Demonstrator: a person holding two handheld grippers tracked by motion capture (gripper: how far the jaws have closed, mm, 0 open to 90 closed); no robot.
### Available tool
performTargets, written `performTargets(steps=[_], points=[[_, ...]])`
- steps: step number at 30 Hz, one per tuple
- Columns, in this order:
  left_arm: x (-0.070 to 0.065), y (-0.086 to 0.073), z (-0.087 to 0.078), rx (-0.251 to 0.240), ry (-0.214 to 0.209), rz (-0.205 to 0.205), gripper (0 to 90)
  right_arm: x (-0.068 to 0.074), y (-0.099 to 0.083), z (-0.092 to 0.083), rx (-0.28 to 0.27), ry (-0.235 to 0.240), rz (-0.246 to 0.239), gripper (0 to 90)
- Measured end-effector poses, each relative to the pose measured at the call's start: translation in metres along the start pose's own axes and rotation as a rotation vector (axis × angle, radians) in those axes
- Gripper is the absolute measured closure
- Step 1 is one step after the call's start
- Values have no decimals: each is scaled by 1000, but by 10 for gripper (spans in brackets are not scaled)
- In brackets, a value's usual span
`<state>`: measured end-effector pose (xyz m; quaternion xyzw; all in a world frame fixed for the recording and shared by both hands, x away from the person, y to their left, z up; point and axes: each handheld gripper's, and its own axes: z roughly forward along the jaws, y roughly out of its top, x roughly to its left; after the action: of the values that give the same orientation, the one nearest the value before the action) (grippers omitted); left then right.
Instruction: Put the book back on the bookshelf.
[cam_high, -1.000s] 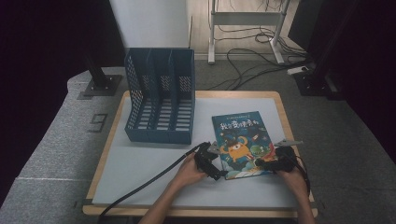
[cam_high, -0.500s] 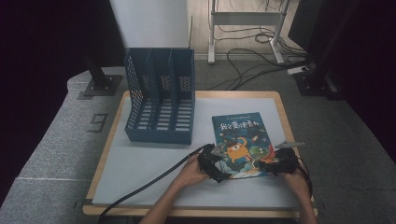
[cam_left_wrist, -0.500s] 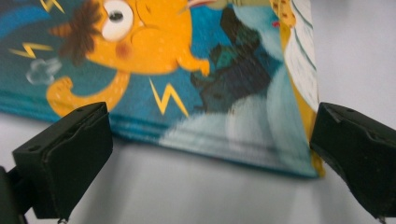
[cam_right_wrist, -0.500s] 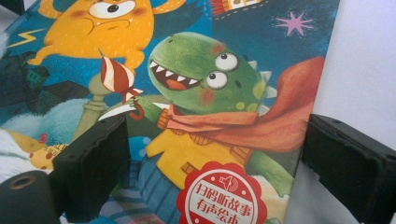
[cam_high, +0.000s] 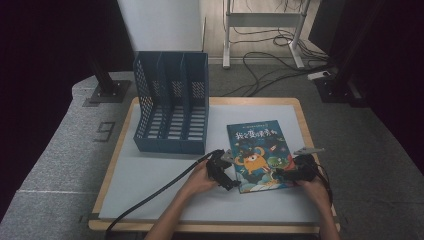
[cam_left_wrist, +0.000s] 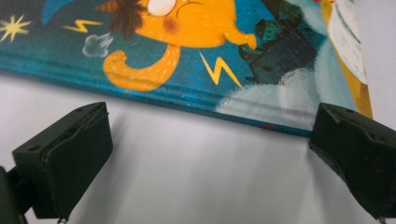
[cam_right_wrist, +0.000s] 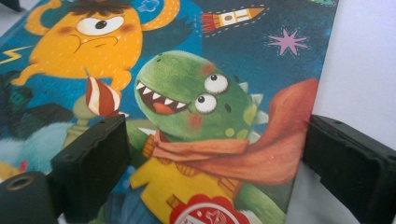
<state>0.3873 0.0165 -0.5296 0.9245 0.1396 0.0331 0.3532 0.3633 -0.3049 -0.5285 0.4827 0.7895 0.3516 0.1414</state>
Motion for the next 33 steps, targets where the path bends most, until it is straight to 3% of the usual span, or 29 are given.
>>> performTargets(steps=[6, 14, 20, 33], points=[[-4, 1, 1, -2, -12, 16, 0, -1, -1, -2, -2, 1, -1, 88], [-19, 1, 3, 1, -48, 47, 0, 3, -8, -8, 1, 11, -12, 94], [-28, -1, 1, -1, -49, 56, 0, 8, -16, -15, 2, 15, -18, 94], [-65, -13, -8, 1, -50, 49, 0, 29, -39, -35, 8, 21, -36, 95]])
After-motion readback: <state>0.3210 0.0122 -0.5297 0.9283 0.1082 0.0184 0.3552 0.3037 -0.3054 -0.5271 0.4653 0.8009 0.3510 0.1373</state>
